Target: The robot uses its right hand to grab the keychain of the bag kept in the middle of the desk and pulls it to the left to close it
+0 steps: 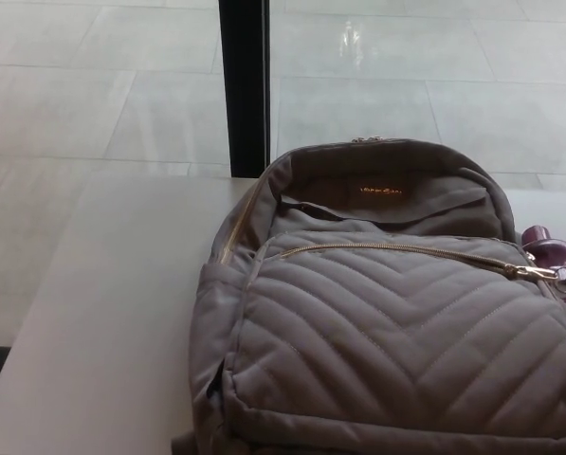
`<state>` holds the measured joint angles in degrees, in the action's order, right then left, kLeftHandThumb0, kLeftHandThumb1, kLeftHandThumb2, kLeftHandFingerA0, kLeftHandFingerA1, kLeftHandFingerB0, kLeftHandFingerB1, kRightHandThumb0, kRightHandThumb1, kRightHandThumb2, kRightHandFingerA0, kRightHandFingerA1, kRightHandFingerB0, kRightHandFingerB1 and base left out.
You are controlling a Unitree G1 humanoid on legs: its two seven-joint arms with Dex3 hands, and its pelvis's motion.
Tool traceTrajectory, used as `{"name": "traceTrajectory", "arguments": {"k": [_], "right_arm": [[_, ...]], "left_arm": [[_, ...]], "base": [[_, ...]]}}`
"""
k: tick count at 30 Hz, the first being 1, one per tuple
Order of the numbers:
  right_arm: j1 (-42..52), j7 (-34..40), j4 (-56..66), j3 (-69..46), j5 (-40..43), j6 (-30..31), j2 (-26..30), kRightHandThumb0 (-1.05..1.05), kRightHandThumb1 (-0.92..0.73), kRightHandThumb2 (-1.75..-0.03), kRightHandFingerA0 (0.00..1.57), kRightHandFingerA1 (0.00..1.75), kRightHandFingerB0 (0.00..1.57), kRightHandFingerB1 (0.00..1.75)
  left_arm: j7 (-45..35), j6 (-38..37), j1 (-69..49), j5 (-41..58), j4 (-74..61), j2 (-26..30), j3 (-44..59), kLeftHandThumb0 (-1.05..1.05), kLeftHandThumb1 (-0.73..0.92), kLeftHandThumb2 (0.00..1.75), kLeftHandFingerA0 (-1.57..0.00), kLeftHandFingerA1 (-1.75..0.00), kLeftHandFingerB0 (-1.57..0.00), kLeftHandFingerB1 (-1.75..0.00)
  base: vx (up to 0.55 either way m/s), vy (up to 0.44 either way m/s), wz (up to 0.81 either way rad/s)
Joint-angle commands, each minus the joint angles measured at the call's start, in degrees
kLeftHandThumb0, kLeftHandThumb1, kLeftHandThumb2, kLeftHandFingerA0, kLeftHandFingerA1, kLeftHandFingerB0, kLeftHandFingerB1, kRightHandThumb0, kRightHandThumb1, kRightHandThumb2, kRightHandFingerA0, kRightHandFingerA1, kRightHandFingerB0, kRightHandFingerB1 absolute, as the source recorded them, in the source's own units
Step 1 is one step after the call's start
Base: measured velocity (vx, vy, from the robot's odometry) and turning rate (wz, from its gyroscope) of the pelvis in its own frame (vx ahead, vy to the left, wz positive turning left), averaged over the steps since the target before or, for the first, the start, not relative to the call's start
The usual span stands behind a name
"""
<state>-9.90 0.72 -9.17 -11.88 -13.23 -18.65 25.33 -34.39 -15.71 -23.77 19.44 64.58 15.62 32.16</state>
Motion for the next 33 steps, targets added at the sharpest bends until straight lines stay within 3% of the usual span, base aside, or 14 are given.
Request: {"name": "traceTrajectory", "arguments": {"k": [1, 3, 4, 5, 6, 10, 11, 13, 15, 16, 21, 24, 25, 33], "right_arm": [[-0.42, -6.89, -1.66, 1.0, -1.71, 11.59, 6.17, -0.24, -0.7, -0.6, 0.74, 1.2, 0.38, 0.44], [0.15, -7.4, -2.66, 0.95, -1.73, 12.12, 7.58, -0.23, -0.64, -0.59, 0.72, 1.03, 0.32, 0.41], [1.03, -7.56, -2.9, 2.0, -5.98, 16.1, 10.15, -0.34, -0.64, -0.59, 0.36, 0.61, 0.25, 0.31], [1.13, -7.58, -2.82, 2.2, -6.41, 16.68, 10.47, -0.34, -0.64, -0.59, 0.36, 0.61, 0.25, 0.31], [1.04, -7.72, -3.28, 2.23, -6.06, 17.01, 10.8, -0.34, -0.61, -0.59, 0.12, 0.45, 0.22, 0.3], [0.12, -8.45, -5.36, 2.22, -4.72, 17.7, 11.91, -0.33, -0.58, -0.58, 0.0, 0.29, 0.2, 0.29], [-0.37, -8.54, -5.72, 2.49, -4.55, 17.71, 12.15, -0.35, -0.49, -0.72, 0.0, 0.11, 0.14, 0.38], [-0.73, -8.38, -5.82, 3.27, -4.83, 17.19, 12.68, -0.33, -0.55, -0.56, 0.0, 0.11, 0.21, 0.29], [-0.79, -8.55, -4.45, 4.02, -5.07, 17.89, 12.98, -0.34, -0.47, -0.7, 0.0, 0.09, 0.17, 0.39], [-0.79, -8.92, -3.92, 4.7, -5.72, 18.29, 13.43, -0.35, -0.54, -0.56, 0.0, 0.15, 0.23, 0.29], [-1.0, -10.29, -4.42, 9.42, -9.38, 18.96, 16.03, -0.34, -0.53, -0.57, 0.0, 0.25, 0.26, 0.31], [-0.47, -10.24, -5.03, 9.73, -8.87, 18.51, 16.57, -0.38, -0.37, -0.72, 0.0, 0.28, 0.17, 0.43], [-0.55, -10.53, -5.19, 10.15, -8.99, 18.85, 16.69, -0.36, -0.53, -0.56, 0.0, 0.27, 0.26, 0.3], [-1.9, -12.27, -5.57, 12.85, -10.45, 21.05, 16.9, -0.37, -0.52, -0.58, 0.04, 0.31, 0.24, 0.31]], "left_arm": [[-0.97, -1.06, -0.98, 1.43, 0.01, 0.48, 0.64, -0.5, 0.9, 0.66, -0.61, -0.59, -0.57, -0.52], [-1.15, -0.96, -1.4, 1.39, -0.88, 0.25, 0.5, -0.48, 0.89, 0.66, -0.61, -0.61, -0.58, -0.53], [-0.58, -0.31, -1.51, 1.27, -1.43, 0.17, 0.35, -0.48, 0.89, 0.66, -0.6, -0.6, -0.59, -0.52], [-0.53, -0.21, -1.54, 1.27, -1.49, 0.17, 0.35, -0.48, 0.89, 0.66, -0.6, -0.6, -0.59, -0.52], [-0.54, -0.2, -1.58, 1.2, -1.51, 0.22, 0.32, -0.5, 0.89, 0.66, -0.62, -0.6, -0.59, -0.53], [0.21, -0.66, -1.66, 0.41, -1.66, 0.54, -0.18, -0.47, 0.91, 0.67, -0.62, -0.59, -0.59, -0.52], [0.07, -0.68, -1.71, 0.44, -1.96, 0.52, -0.23, -0.49, 0.91, 0.67, -0.58, -0.59, -0.56, -0.52], [-1.26, -0.24, -1.82, 1.13, -2.0, 0.48, 0.09, -0.49, 0.92, 0.67, -0.57, -0.6, -0.56, -0.52], [-0.87, -0.38, -1.34, 0.94, -1.13, 0.58, 0.08, -0.49, 0.9, 0.66, -0.6, -0.59, -0.58, -0.52], [-0.58, -0.53, -1.27, 0.72, -0.94, 0.63, -0.03, -0.49, 0.9, 0.66, -0.62, -0.58, -0.59, -0.51], [-0.34, -0.11, -1.28, 0.92, -1.07, 0.55, 0.1, -0.47, 0.89, 0.66, -0.62, -0.6, -0.6, -0.53], [-0.57, 0.57, -1.08, 1.07, -1.17, 0.57, 0.1, -0.48, 0.88, 0.66, -0.61, -0.6, -0.6, -0.53], [-0.81, 0.29, -1.35, 1.01, -1.59, 0.5, -0.01, -0.48, 0.89, 0.66, -0.59, -0.6, -0.57, -0.53], [-0.12, 0.61, -0.33, 0.55, -0.18, 1.05, -0.17, -0.47, 0.87, 0.65, -0.62, -0.59, -0.59, -0.52]], "base": [[0.0, 0.0, 0.0], [0.0, 0.0, 0.0], [0.0, 0.0, 0.0], [0.0, 0.0, 0.0], [0.0, 0.0, 0.0], [0.0, 0.0, 0.0], [0.0, 0.0, 0.0], [0.0, 0.0, 0.0], [0.0, 0.0, 0.0], [0.0, 0.0, 0.0], [0.0, 0.0, 0.0], [0.0, 0.0, 0.0], [0.0, 0.0, 0.0], [0.0, 0.0, 0.0]]}}
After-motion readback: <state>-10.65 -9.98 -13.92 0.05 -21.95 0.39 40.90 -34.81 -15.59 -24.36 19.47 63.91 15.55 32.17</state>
